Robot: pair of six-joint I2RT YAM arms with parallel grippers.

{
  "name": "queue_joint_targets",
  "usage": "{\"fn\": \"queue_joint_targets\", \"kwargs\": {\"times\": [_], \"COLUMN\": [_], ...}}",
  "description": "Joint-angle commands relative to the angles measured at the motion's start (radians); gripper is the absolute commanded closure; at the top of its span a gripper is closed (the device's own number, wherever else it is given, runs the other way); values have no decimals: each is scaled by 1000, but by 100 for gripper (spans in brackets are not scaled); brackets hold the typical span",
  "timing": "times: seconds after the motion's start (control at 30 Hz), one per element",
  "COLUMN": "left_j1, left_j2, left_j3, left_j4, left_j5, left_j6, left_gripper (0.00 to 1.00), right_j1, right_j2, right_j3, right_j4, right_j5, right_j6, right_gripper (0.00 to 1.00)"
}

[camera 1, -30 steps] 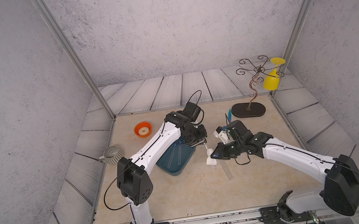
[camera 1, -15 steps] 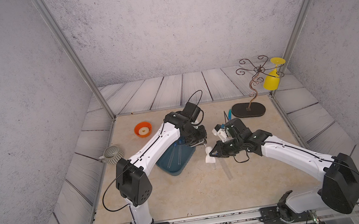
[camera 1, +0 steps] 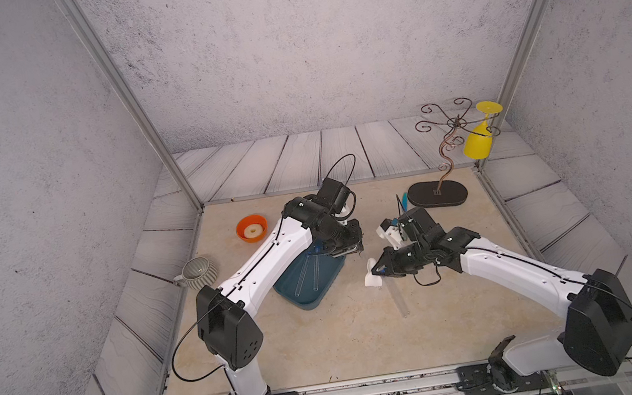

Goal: Wipe the exteriors of test tubes
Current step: Wipe the dirt from the test tube.

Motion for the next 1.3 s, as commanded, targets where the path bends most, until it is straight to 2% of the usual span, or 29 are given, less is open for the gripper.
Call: {"fn": "queue_joint_targets", "kwargs": {"times": [0.0,0.3,0.43,0.73,0.97,1.27], "left_j1": [-2,13,16,16,16,16], "left_j2": [-35,-26,-26,-39,-22,46], "left_j3": [-12,-18,-7,5,26,73], "left_j4": [-1,-5,2,3,9,0], "left_j5": [32,15,33,72,90,53], "left_j6": [32,62,72,99,93,105], "left_gripper": [83,84,84,84,84,84], "right_j1": [-5,-13,-39,-160,-143,-111], "right_j2": [-40,-117,-136,-24,92,-9], "right_j3": [-5,32,49,65,110,59], "right_j4": [-1,-101,-184,-220,-180,-187], "right_j5": [-8,-5,14,-17,-72,-100], "right_j6": [14,1,-45,-156,-151,-114], "right_gripper": [92,92,92,92,93,93]}}
